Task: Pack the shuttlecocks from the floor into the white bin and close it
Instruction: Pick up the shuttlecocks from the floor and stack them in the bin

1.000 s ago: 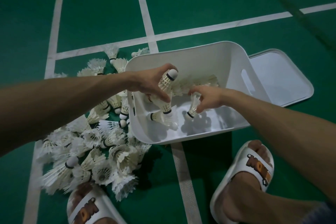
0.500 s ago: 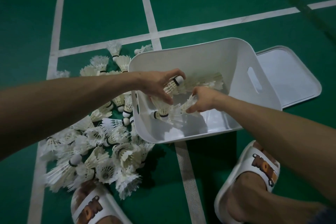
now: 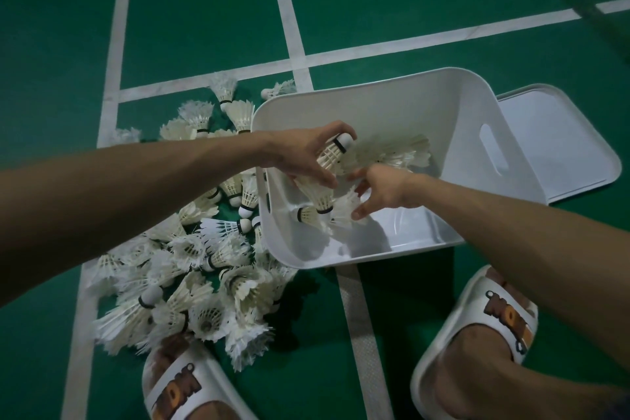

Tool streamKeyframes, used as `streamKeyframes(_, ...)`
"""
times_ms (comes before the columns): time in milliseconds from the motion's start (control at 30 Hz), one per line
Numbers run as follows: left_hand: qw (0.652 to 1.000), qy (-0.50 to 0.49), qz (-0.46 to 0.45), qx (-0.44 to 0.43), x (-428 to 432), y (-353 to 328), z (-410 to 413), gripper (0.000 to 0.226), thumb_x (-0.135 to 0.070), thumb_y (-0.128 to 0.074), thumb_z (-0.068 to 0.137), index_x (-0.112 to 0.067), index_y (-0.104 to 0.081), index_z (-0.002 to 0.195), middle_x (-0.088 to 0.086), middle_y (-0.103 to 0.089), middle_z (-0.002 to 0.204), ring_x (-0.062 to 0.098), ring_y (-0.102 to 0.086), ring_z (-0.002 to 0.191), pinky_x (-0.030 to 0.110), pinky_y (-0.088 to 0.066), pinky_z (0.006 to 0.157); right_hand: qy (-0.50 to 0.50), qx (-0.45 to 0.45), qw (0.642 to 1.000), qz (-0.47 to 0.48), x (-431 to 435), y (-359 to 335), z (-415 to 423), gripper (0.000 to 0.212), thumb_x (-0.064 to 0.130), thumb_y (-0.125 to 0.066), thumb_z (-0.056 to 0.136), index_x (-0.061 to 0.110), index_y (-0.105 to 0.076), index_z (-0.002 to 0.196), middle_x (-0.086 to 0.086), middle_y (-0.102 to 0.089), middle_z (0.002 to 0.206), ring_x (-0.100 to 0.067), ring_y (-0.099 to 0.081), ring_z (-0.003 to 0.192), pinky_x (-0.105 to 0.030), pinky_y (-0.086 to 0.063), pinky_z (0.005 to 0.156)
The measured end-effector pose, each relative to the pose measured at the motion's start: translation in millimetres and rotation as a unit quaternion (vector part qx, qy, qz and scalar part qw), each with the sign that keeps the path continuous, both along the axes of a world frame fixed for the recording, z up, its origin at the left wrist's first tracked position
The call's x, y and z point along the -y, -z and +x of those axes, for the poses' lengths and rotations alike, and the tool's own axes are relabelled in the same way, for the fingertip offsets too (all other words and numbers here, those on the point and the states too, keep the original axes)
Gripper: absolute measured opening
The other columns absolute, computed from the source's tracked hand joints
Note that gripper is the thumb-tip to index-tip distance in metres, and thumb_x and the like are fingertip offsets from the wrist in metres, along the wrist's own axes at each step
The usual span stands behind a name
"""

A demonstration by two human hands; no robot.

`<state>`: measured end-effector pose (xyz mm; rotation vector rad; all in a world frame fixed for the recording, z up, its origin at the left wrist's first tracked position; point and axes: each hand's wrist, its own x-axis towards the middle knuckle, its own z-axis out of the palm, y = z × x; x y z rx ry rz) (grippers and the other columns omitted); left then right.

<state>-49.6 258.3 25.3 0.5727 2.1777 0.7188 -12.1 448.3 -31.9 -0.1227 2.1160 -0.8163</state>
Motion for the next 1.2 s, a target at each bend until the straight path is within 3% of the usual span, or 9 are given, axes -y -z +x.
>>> streamKeyframes(167,0.995,-0.072,0.054,0.046,-2.4,-6.2,-0.7,0.071,-0.013,-0.075,0.08,-0.031,-0.031,0.133,0.009,-0.052,0.116,0.026,-0.062,0.097,0.04,-0.061,0.069,0.02,0.019,1.0,-0.006,-19.2,-25.0,-5.3,0.081,0.02,-0.085,0.07,0.01,-0.044,0.139,-0.01,-0.064,0.112,-0.022,-0.066,0.097,-0.028,-0.054,0.082)
streamKeyframes(233,0.99,-0.107,0.076,0.042,-7.8,-8.7,1.5,0.068,-0.012,-0.074,0.081,-0.028,-0.03,0.13,0.011,-0.051,0.111,0.027,-0.061,0.093,0.042,-0.061,0.067,0.061,0.041,0.995,-0.06,-29.7,-41.8,-8.1,0.076,0.018,-0.084,0.068,0.009,-0.047,0.134,-0.012,-0.064,0.114,-0.024,-0.066,0.098,-0.032,-0.056,0.085)
streamKeyframes(333,0.983,-0.143,0.111,0.04,-20.9,-10.8,7.1,0.066,-0.011,-0.072,0.082,-0.025,-0.026,0.127,0.014,-0.051,0.104,0.025,-0.061,0.083,0.039,-0.06,0.059,0.114,0.031,0.981,-0.153,-35.5,-63.4,-8.0,0.089,0.018,-0.083,0.059,0.014,-0.042,0.138,-0.013,-0.063,0.118,-0.027,-0.063,0.108,-0.038,-0.054,0.091)
streamKeyframes(433,0.975,-0.163,0.139,0.054,-35.9,-12.3,12.6,0.065,-0.012,-0.071,0.084,-0.024,-0.023,0.127,0.014,-0.052,0.105,0.023,-0.063,0.079,0.034,-0.058,0.057,0.125,0.023,0.97,-0.206,-29.1,-72.9,-1.7,0.092,0.003,-0.081,0.064,0.019,-0.034,0.142,-0.016,-0.066,0.114,-0.026,-0.067,0.101,-0.033,-0.057,0.083)
streamKeyframes(533,0.971,-0.169,0.152,0.07,-45.6,-12.0,18.9,0.065,-0.014,-0.069,0.086,-0.023,-0.021,0.129,0.011,-0.053,0.102,0.02,-0.064,0.075,0.036,-0.058,0.058,0.068,-0.051,0.986,-0.143,-22.5,-73.4,5.3,0.089,-0.001,-0.08,0.07,0.021,-0.033,0.141,-0.009,-0.066,0.105,-0.016,-0.067,0.087,-0.018,-0.056,0.064)
streamKeyframes(700,0.972,-0.164,0.138,0.092,-40.8,-10.6,18.8,0.058,-0.018,-0.068,0.085,-0.034,-0.028,0.124,0.012,-0.05,0.114,0.03,-0.063,0.093,0.048,-0.059,0.069,0.047,-0.023,0.995,-0.083,-40.5,-68.0,2.9,0.1,-0.005,-0.08,0.069,0.03,-0.024,0.144,-0.007,-0.052,0.107,-0.025,-0.061,0.095,-0.035,-0.06,0.071)
streamKeyframes(900,0.992,-0.092,0.032,0.076,-28.8,0.9,15.6,0.047,-0.021,-0.068,0.087,-0.033,-0.039,0.123,0.01,-0.053,0.117,0.029,-0.059,0.097,0.045,-0.059,0.076,0.029,-0.055,0.998,-0.013,-70.2,-43.7,0.2,0.076,-0.005,-0.074,0.073,0.035,-0.048,0.133,-0.006,-0.042,0.132,-0.026,-0.052,0.106,-0.026,-0.052,0.062)
streamKeyframes(1033,0.995,-0.06,-0.003,0.084,-27.3,11.4,17.0,0.043,-0.025,-0.066,0.089,-0.036,-0.041,0.123,0.009,-0.056,0.113,0.027,-0.059,0.091,0.042,-0.057,0.076,-0.009,-0.073,0.997,0.019,-66.0,-36.1,-1.2,0.054,0.002,-0.073,0.078,0.028,-0.06,0.124,0.0,-0.048,0.111,-0.013,-0.052,0.075,-0.022,-0.047,0.059)
streamKeyframes(1200,0.997,-0.009,-0.048,0.061,-24.3,14.5,16.9,0.052,-0.023,-0.069,0.086,-0.033,-0.041,0.129,-0.004,-0.055,0.098,0.019,-0.058,0.081,0.038,-0.053,0.074,-0.025,-0.088,0.994,0.059,-64.6,-28.7,-3.1,0.05,0.015,-0.079,0.076,0.029,-0.045,0.11,0.0,-0.055,0.098,-0.015,-0.055,0.073,-0.025,-0.047,0.055)
